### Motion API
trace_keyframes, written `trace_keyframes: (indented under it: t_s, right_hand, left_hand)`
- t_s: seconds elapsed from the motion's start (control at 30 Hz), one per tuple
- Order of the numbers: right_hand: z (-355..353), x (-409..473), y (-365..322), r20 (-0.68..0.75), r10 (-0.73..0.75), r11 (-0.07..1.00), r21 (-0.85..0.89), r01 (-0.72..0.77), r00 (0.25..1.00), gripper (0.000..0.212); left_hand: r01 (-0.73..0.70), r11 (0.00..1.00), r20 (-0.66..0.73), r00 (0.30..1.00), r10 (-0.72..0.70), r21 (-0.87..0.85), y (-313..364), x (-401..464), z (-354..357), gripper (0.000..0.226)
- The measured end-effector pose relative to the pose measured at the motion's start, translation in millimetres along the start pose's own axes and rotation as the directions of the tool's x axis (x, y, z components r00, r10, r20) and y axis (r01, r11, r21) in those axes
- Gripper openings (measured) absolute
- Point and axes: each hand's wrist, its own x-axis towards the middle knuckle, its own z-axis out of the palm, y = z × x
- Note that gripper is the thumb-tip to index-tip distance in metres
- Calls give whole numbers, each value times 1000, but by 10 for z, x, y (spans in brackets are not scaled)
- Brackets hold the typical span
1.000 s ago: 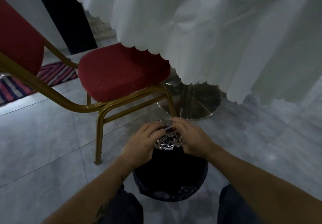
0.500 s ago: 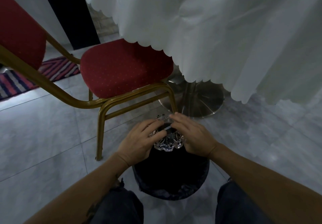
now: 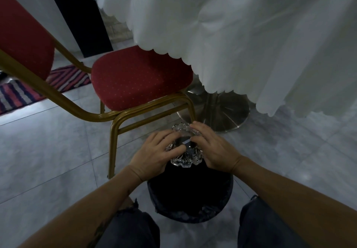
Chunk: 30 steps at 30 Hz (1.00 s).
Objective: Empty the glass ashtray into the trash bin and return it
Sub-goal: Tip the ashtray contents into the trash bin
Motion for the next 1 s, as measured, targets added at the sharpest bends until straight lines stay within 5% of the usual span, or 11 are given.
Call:
trace_keyframes:
  t_s: [0.33,0.53,0.77,0.9,1.0]
  right_hand:
    - [-67,30,-24,7,13,1000,21,-13,1000,43]
    - [-122,45,-51,63,104,986,124,-111,993,60]
    - [-138,144,-102,147,483,726,484,-489,863,42]
    - [-81,126,-136,221,577,567,585,-580,786,45]
    - [-48,105,-169,252,611,484,631,-606,750,52]
  left_hand:
    - [48,998,-18,999,-48,-37,42,55,-36,37]
    - [229,915,62,973,-221,-333,91,100,-128,54]
    - [588,560,247,785,-567,-583,104,184,-225,51]
    - [718,269,437,631,-641,-642,102,122,-255,58]
    - [746,138,519,570,-637,-651,111,111,-268,55]
